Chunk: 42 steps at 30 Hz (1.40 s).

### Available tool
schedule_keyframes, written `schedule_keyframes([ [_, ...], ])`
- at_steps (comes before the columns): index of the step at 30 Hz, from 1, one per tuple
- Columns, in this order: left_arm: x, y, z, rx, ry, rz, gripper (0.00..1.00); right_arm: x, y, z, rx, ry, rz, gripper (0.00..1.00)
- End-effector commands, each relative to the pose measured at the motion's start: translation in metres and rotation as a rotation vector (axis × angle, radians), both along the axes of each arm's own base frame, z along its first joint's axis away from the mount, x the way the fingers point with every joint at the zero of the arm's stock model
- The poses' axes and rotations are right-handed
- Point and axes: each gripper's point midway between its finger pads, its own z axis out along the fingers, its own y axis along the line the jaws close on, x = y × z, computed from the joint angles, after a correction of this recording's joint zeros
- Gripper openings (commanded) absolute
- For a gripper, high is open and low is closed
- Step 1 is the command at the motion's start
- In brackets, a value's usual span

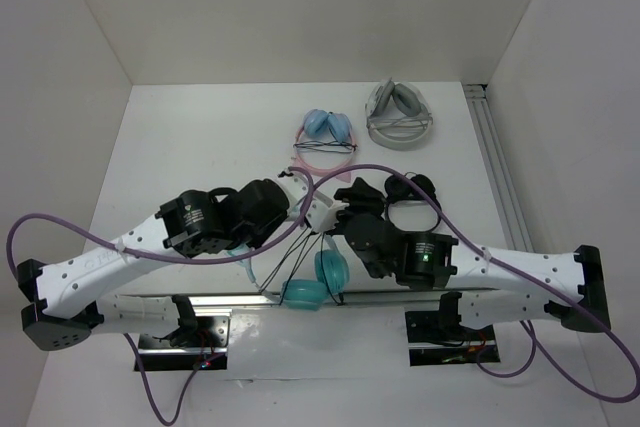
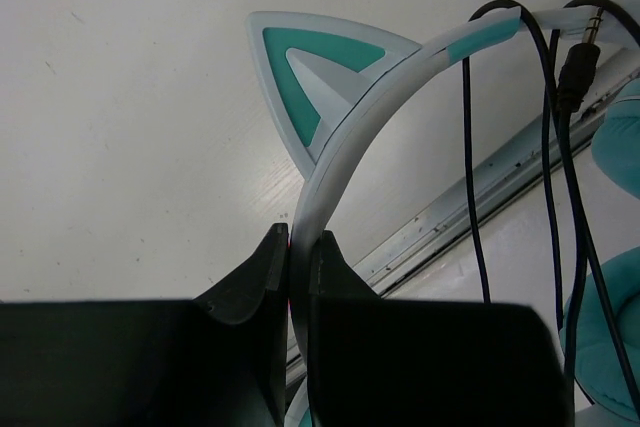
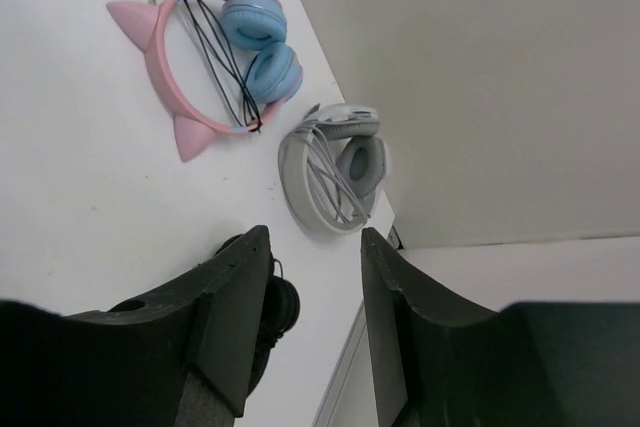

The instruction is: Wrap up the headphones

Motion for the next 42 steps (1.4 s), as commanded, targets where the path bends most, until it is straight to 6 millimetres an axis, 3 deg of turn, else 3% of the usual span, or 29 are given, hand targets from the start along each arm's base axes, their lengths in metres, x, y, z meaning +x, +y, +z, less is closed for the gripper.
schedule_keyframes([
  [1, -0.007, -0.009, 0.016, -0.081, 0.007, -0.037, 0.00, 0.004, -0.007, 0.017, 0.073, -0.039, -0.041, 0.49],
  [8, -0.005, -0.005, 0.016, -0.073, -0.009, -0.023, 0.00, 0.009, -0.008, 0.012, 0.074, -0.032, -0.055, 0.49],
  [16, 0.003, -0.001, 0.006, -0.057, -0.006, 0.098, 0.00, 0.006, -0.008, 0.069, 0.393, 0.023, -0.081, 0.58],
  [20, 0.022, 0.003, 0.013, -0.140, -0.013, 0.183, 0.00, 0.007, -0.016, 0.069, 0.430, 0.017, -0.173, 0.61],
  [23, 0.037, 0.001, 0.014, -0.176, -0.033, 0.202, 0.00, 0.005, -0.025, 0.082, 0.549, -0.012, -0.286, 0.61],
  [29, 0.067, 0.013, 0.012, -0.211, -0.063, 0.348, 0.00, -0.008, -0.029, 0.073, 0.647, 0.037, -0.330, 0.62],
  [36, 0.113, 0.070, -0.001, -0.250, -0.124, 0.679, 0.00, -0.023, -0.034, 0.078, 0.769, 0.131, -0.317, 0.66],
  [41, 0.151, 0.092, -0.011, -0.281, -0.141, 0.819, 0.00, -0.028, -0.030, 0.065, 0.775, 0.187, -0.292, 0.69],
  [42, 0.162, 0.094, -0.023, -0.259, -0.116, 0.840, 0.00, -0.029, -0.028, 0.060, 0.765, 0.198, -0.282, 0.69],
])
